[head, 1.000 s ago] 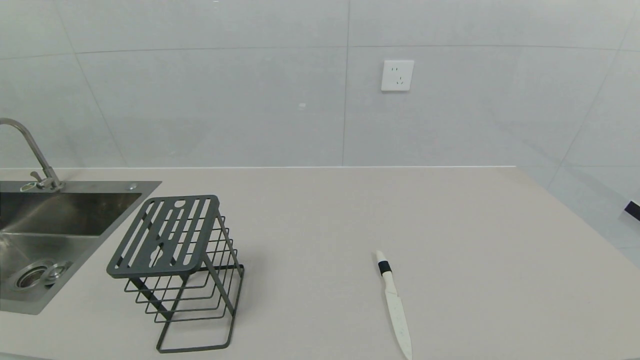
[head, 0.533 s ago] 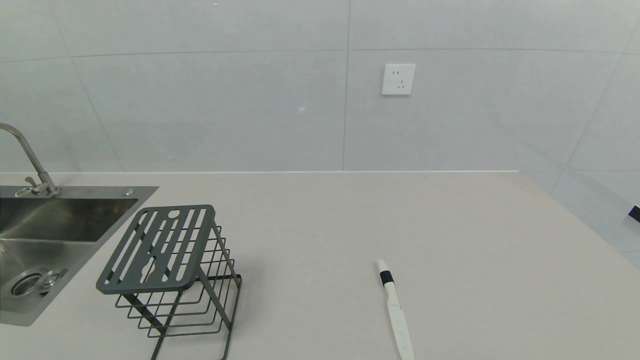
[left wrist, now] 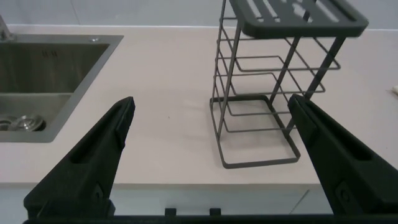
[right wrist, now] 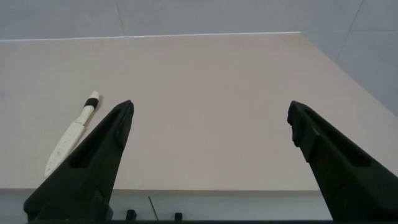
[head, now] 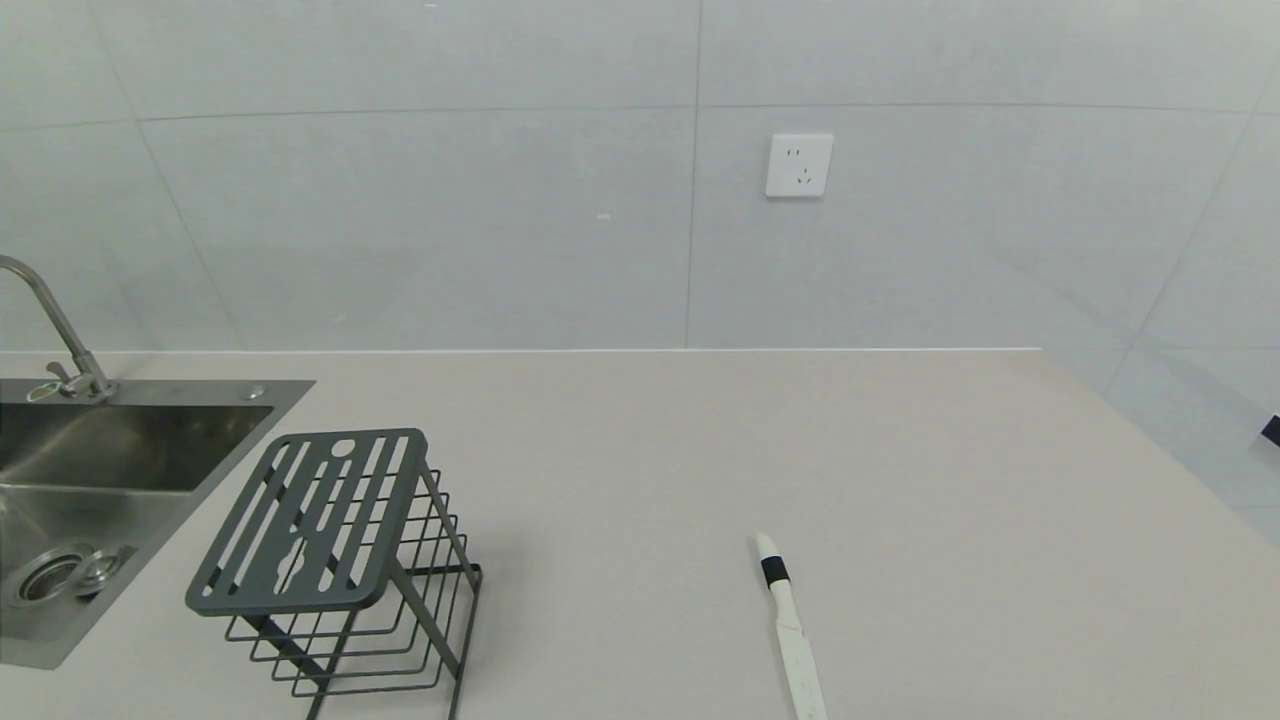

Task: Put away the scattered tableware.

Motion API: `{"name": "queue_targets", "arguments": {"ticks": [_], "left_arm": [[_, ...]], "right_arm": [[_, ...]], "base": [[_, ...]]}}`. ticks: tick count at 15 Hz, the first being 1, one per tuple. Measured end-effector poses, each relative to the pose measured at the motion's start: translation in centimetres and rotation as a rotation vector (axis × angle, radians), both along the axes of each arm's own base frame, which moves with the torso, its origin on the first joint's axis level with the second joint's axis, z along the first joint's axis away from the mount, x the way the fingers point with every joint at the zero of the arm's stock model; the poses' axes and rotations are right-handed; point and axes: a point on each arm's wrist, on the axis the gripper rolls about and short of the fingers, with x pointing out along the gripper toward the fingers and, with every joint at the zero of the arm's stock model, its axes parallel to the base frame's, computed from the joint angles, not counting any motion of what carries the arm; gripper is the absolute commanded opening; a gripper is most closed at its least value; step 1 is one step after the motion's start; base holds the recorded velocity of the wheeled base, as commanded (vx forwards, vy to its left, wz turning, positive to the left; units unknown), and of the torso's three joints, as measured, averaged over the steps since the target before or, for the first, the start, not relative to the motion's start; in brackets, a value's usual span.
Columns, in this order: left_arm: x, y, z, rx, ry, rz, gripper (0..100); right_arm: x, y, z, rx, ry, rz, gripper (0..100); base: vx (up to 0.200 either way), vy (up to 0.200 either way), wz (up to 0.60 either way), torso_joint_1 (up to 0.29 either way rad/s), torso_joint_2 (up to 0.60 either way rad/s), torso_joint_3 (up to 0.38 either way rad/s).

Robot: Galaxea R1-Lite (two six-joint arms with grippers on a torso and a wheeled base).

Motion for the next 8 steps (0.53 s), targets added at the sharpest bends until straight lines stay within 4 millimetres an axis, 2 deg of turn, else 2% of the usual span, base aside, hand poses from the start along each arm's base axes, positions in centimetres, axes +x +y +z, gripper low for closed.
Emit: {"name": "queue_targets", "arguments": {"ticks": [3,8], "left_arm": [[0.0,0.0,0.01,0.0,-0.001,-0.001,100],[0.0,-0.01,0.0,0.017,0.0,-0.004,100]], "right_arm": [[0.0,0.0,0.01,0.0,-0.001,0.0,100],[0.0,0.0,0.01,0.0,0.0,0.0,100]], "base": [[0.0,0.0,0.0,0.196,-0.5,-0.294],[0.0,0.0,0.0,0.02,-0.05,-0.029]]}}
